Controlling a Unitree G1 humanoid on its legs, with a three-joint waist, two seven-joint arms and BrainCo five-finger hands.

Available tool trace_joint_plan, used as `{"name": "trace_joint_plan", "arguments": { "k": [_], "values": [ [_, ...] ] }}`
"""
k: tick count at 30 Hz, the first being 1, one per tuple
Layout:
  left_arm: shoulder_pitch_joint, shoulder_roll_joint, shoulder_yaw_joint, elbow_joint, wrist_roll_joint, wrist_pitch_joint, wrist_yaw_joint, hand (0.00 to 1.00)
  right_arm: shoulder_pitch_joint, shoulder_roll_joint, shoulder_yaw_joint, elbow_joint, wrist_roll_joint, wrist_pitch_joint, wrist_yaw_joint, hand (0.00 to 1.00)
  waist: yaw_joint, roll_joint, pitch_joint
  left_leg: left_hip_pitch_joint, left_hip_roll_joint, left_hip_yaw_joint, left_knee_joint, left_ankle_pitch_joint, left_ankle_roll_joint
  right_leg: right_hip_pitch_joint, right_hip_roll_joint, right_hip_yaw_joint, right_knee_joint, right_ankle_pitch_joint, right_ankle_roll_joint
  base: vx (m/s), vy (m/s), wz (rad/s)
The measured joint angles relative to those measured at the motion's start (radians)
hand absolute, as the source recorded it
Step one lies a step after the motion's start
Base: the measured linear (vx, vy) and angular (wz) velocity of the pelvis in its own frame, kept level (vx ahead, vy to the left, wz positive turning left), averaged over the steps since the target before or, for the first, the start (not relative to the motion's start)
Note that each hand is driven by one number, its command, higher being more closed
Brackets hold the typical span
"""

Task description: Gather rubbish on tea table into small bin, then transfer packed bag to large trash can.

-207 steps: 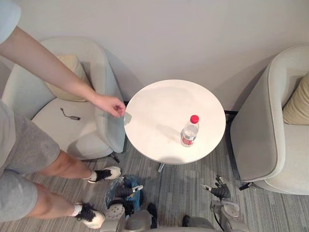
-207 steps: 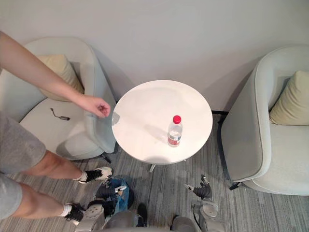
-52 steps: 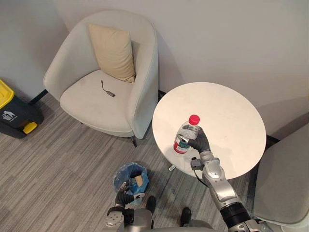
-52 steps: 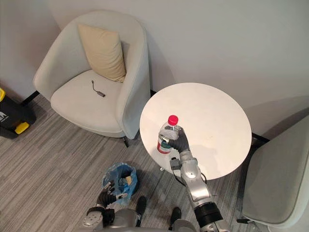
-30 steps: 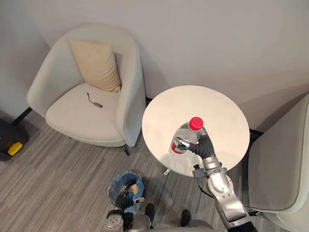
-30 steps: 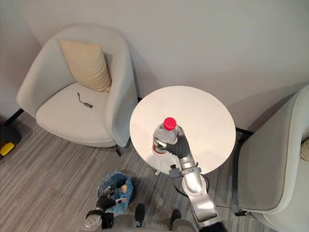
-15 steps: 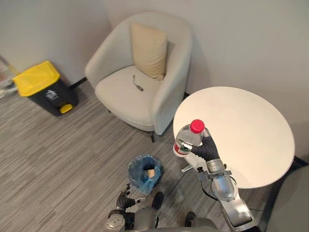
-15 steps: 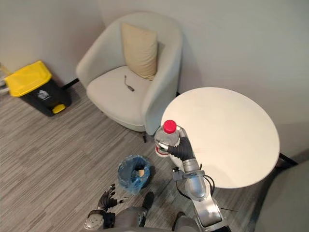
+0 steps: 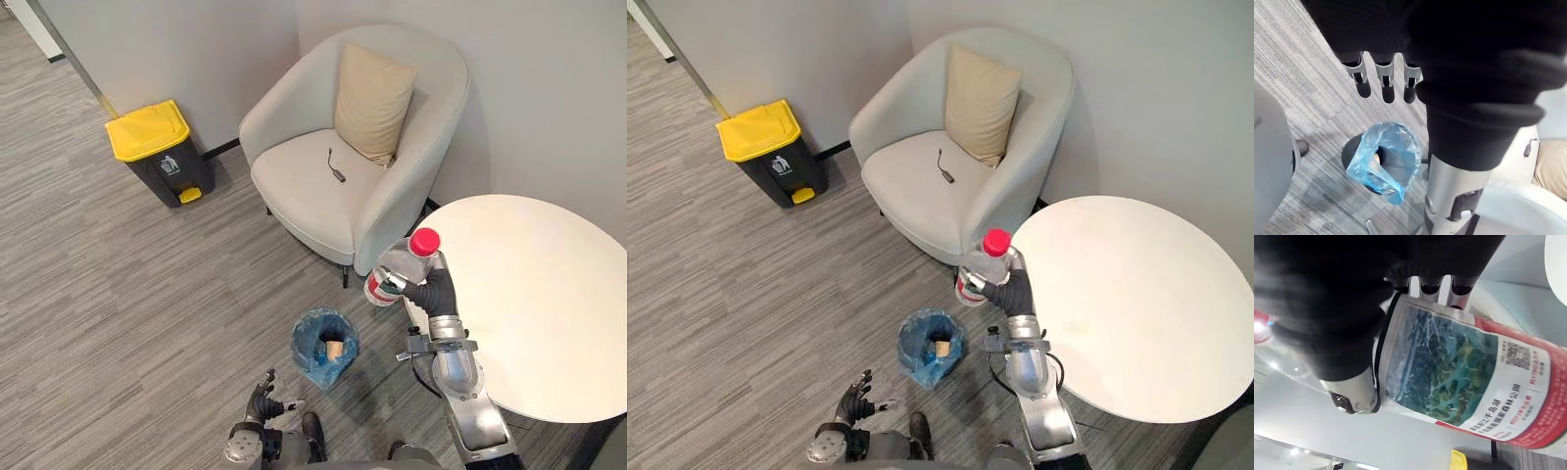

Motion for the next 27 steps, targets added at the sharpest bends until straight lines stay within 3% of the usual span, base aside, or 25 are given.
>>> {"name": "trace_joint_plan", "arguments": {
  "k": [3,5,6,7,8,9,10,11,12,19,24,27],
  "values": [
    [-0.004,0.015,0.0,-0.011,0.0,0.001,0.0,0.0,0.0,0.001,0.019,0.064,-0.009,0.003,0.002,1.0,-0.008,-0.024,0.023,-0.01,-0.024,-0.009,0.057,-0.062,0.009,-0.049,-0.051,0.043,0.173,-0.059,0.003,-0.07,0.055,0.07],
    [-0.004,0.021,0.001,-0.013,0.0,0.001,0.0,0.0,0.02,-0.006,0.02,0.073,-0.013,0.004,0.004,1.0,-0.016,-0.028,0.028,-0.001,-0.033,-0.039,0.06,-0.065,0.013,-0.097,-0.048,0.125,0.286,-0.05,-0.036,0.03,0.046,0.46],
    [0.0,0.022,0.001,-0.013,0.0,0.002,0.0,0.0,0.027,-0.017,0.02,0.073,-0.014,0.006,0.016,1.0,-0.039,-0.025,0.035,0.006,-0.033,-0.113,0.058,-0.065,0.013,-0.129,0.006,0.216,0.319,-0.085,-0.064,0.1,0.009,0.66],
    [-0.001,0.022,0.001,-0.013,0.0,0.002,0.0,0.0,0.027,-0.017,0.021,0.073,-0.014,0.006,0.02,1.0,-0.04,-0.023,0.036,0.006,-0.032,-0.125,0.058,-0.065,0.013,-0.132,0.021,0.233,0.311,-0.092,-0.058,0.12,-0.044,0.84],
    [0.0,0.027,0.002,-0.01,0.0,0.002,0.0,0.0,0.026,-0.015,0.024,0.072,-0.014,0.006,0.023,1.0,-0.042,-0.02,0.038,0.004,-0.026,-0.158,0.056,-0.061,0.007,-0.153,0.081,0.3,0.265,-0.096,-0.055,0.05,-0.051,0.52],
    [0.0,0.03,0.002,-0.005,0.0,0.002,0.0,0.0,0.026,-0.015,0.024,0.071,-0.014,0.006,0.023,1.0,-0.043,-0.02,0.038,0.002,-0.027,-0.172,0.057,-0.058,0.004,-0.157,0.096,0.321,0.236,-0.095,-0.054,0.1,-0.102,0.84],
    [-0.003,0.037,0.002,0.003,0.0,0.001,0.0,0.0,0.027,-0.015,0.023,0.071,-0.014,0.006,0.023,1.0,-0.045,-0.041,0.031,-0.005,-0.042,-0.191,0.066,-0.051,-0.01,-0.158,0.102,0.327,0.143,-0.055,-0.056,0.28,-0.229,1.07],
    [-0.005,0.004,0.04,0.019,0.0,-0.005,-0.001,0.0,0.025,-0.039,0.012,0.071,-0.014,0.004,0.025,1.0,-0.033,0.003,0.028,-0.021,-0.024,-0.244,0.073,-0.044,-0.021,-0.118,0.125,0.294,0.058,-0.004,-0.047,0.33,-0.261,0.87],
    [-0.004,0.005,0.042,0.019,0.0,-0.006,-0.001,0.0,0.025,-0.036,0.006,0.07,-0.013,0.004,0.032,1.0,-0.033,0.001,0.028,-0.014,-0.015,-0.247,0.062,-0.042,-0.024,-0.106,0.136,0.293,0.037,0.005,-0.052,0.29,-0.21,0.47],
    [-0.001,-0.003,0.053,0.026,0.0,-0.009,-0.021,0.0,0.07,-0.032,-0.048,0.069,-0.012,0.002,0.046,1.0,-0.032,-0.001,0.025,0.042,-0.016,-0.279,0.0,-0.029,-0.042,0.002,0.139,0.262,-0.092,0.043,-0.043,0.05,-0.014,0.1],
    [-0.002,0.008,0.066,0.036,0.004,-0.008,-0.022,0.0,0.066,-0.032,-0.008,0.075,0.001,0.0,0.081,1.0,-0.028,-0.001,0.026,0.026,-0.031,-0.315,-0.019,-0.002,-0.042,-0.007,0.129,0.223,-0.097,0.044,-0.041,-0.01,0.0,0.28],
    [-0.018,0.014,0.066,0.045,0.01,-0.009,-0.021,0.0,0.034,-0.055,0.04,0.109,0.032,-0.005,0.088,1.0,-0.004,0.004,0.037,-0.034,-0.034,-0.344,-0.001,0.017,-0.05,-0.051,0.126,0.187,-0.08,0.048,-0.048,-0.07,-0.02,0.34]
  ]
}}
